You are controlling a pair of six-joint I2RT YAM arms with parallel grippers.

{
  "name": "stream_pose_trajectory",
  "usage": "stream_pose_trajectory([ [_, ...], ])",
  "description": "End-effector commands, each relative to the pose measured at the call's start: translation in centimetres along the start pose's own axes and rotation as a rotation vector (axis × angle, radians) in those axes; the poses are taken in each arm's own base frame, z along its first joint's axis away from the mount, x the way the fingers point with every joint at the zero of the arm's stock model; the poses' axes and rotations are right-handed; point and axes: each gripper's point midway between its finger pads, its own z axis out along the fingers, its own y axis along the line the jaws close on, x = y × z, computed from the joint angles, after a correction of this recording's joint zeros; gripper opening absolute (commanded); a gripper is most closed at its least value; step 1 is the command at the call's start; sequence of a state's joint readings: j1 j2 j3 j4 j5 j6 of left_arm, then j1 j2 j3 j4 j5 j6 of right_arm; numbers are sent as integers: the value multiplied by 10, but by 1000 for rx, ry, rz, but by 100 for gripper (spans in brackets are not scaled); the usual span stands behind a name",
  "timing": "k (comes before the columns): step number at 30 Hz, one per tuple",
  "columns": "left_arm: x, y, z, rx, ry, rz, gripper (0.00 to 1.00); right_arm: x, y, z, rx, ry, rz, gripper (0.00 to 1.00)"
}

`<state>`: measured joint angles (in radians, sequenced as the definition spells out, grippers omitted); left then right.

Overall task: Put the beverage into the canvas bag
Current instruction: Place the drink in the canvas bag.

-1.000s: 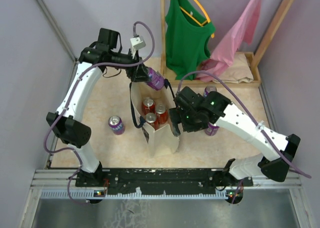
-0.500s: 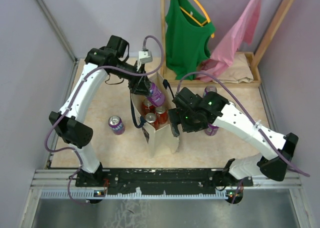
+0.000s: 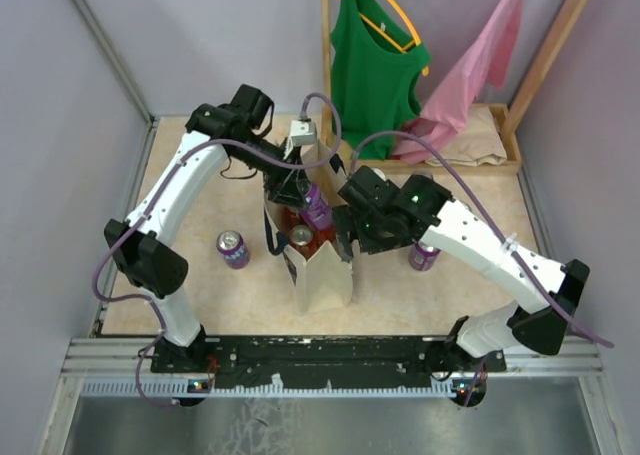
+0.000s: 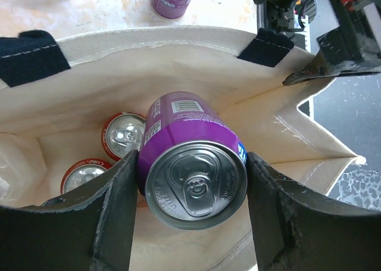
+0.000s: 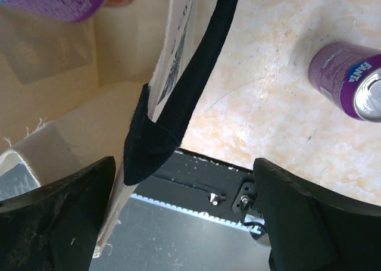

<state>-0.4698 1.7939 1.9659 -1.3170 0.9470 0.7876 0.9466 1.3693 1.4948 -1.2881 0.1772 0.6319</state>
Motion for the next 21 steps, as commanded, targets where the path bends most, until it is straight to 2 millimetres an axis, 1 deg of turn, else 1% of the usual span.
stream_pose_trajectory([
  [1, -12, -13, 8, 59, -55, 61, 0, -22, 2, -16, 1, -101, 24, 99],
  [3, -9, -16, 14, 72, -47, 61, 0, -28, 1, -20, 7, -126, 35, 99],
  [6, -4, -19, 22, 94, -34, 69, 0, -39, -1, -32, 8, -187, 62, 99],
  [12, 8, -14, 32, 93, -2, 49, 0, -60, -9, -54, 16, -307, 116, 99],
  [15, 17, -13, 41, 98, 25, 47, 0, -69, -14, -67, 19, -375, 150, 99],
  [18, 28, -14, 50, 107, 56, 44, 0, -74, -21, -77, 27, -423, 180, 99],
  [21, 34, -12, 58, 106, 72, 47, 0, -76, -26, -82, 44, -441, 194, 99],
])
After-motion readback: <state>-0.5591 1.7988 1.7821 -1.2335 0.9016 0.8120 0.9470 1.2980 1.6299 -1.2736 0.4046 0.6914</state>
